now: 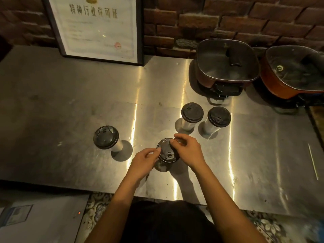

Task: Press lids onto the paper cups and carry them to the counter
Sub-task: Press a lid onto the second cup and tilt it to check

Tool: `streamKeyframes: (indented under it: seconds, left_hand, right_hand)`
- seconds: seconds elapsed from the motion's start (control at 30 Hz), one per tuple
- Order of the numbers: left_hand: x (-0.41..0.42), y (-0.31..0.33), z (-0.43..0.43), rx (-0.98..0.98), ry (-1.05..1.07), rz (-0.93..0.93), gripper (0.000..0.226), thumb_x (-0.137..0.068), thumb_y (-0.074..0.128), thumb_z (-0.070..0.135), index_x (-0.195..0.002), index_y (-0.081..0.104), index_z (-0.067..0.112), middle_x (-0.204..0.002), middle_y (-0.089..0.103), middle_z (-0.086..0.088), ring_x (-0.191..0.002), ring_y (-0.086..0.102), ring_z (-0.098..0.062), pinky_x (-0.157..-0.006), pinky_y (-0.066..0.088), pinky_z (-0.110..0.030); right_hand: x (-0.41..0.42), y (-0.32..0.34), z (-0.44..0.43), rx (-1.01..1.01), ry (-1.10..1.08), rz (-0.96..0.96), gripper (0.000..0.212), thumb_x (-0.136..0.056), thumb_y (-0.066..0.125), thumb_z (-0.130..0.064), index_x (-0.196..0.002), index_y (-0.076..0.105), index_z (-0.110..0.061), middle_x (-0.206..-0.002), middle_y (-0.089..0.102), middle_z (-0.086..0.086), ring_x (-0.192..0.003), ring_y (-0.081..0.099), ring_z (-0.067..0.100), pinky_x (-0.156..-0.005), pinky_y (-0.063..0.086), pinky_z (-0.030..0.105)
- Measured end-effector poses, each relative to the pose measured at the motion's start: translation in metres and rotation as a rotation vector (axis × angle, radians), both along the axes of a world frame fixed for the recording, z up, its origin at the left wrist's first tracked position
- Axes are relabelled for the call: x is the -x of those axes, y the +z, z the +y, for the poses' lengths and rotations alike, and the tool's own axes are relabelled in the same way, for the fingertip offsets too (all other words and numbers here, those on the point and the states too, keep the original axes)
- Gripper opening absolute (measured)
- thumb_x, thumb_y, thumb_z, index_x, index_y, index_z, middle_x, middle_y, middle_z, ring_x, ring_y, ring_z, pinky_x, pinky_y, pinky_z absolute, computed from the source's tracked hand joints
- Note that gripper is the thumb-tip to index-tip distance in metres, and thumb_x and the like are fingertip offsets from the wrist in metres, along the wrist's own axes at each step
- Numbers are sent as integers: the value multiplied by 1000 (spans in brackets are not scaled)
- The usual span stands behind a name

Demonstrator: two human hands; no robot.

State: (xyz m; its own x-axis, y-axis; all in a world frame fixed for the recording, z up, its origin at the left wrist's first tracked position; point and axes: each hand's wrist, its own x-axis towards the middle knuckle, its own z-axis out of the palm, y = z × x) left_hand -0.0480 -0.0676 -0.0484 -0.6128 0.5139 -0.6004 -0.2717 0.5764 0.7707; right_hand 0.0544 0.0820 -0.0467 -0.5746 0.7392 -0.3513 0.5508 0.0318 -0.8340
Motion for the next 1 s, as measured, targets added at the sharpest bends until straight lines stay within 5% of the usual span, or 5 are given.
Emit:
streamKeyframes:
  seconds: [0.2, 0.37, 0.7, 1.0]
  left_hand:
    - [0, 3, 33, -66, 178, 44, 47, -98, 52, 60, -125, 67, 25, -124, 69, 3, -116, 62, -17, -100, 51, -35]
    - [-9, 0, 71, 13, 198, 63, 53, -98, 42, 66, -116, 71, 25, -114, 74, -1, -103, 70, -22, -100, 56, -44]
    - [-16, -13, 77, 99, 278, 237, 49, -105, 45, 45, -84, 78, 16, -84, 77, -5, -82, 71, -21, -91, 59, -44]
    - [-18, -17, 77, 91, 305, 236, 47, -105, 46, 41, -82, 79, 17, -81, 78, -3, -79, 73, -19, -91, 60, -44]
  right_hand:
    - [8, 0, -7, 120, -262, 50, 30, -98, 60, -43, -110, 76, -20, -105, 75, -4, -98, 67, 14, -92, 52, 32]
    - [39, -6, -28, 211, -245, 3, 41, -103, 45, -52, -86, 71, -27, -77, 68, -12, -77, 67, 7, -66, 47, 21]
    - [45, -16, -38, 124, -377, -7, 43, -104, 47, -30, -66, 66, -28, -66, 68, -9, -67, 67, 12, -62, 45, 19]
    - [45, -20, -39, 113, -399, 2, 42, -101, 51, -25, -63, 67, -22, -60, 67, -6, -61, 65, 13, -59, 43, 19]
